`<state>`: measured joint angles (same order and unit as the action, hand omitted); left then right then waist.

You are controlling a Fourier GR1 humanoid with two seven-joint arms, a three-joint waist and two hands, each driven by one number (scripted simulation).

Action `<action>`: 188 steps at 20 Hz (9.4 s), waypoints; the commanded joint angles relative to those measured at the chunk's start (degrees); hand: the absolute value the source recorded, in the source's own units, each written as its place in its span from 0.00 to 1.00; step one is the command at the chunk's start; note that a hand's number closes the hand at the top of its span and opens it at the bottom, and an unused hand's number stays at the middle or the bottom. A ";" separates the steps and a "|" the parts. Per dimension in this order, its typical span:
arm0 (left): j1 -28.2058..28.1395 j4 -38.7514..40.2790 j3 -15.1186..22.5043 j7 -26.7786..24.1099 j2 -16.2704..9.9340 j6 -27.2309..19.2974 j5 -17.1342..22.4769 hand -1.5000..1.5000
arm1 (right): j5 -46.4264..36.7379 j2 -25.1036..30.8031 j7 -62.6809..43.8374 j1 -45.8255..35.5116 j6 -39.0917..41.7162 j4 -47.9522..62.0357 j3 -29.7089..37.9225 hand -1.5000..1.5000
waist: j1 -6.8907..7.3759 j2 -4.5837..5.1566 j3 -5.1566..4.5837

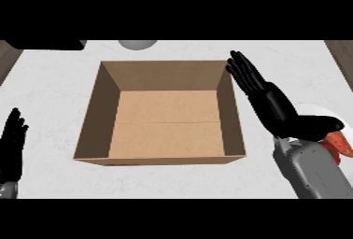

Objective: Pick the tomato from the plate and place it in the cardboard box

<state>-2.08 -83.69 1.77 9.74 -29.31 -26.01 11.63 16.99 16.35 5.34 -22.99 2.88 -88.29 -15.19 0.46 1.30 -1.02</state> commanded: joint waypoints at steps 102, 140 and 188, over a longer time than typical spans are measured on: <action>1.45 -4.97 -5.54 -6.00 17.03 23.52 -22.22 0.50 | -63.39 7.51 -46.84 21.03 -5.25 5.17 23.92 1.00 | -0.53 -1.36 1.00; 5.40 -4.66 -5.28 -1.65 18.34 23.79 -22.01 0.50 | -36.56 -1.46 20.90 -36.91 27.03 27.74 5.07 1.00 | -0.27 -1.43 0.98; 7.16 -4.25 -4.40 -3.83 20.04 25.11 -23.68 0.50 | -4.18 -0.08 15.21 -50.60 15.30 71.88 15.47 0.00 | 3.35 0.64 1.04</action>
<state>3.19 -88.79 -2.31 5.79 -9.30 -0.97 -12.28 11.47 11.44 18.79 -72.40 15.30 -21.08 -2.88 3.44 1.45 0.01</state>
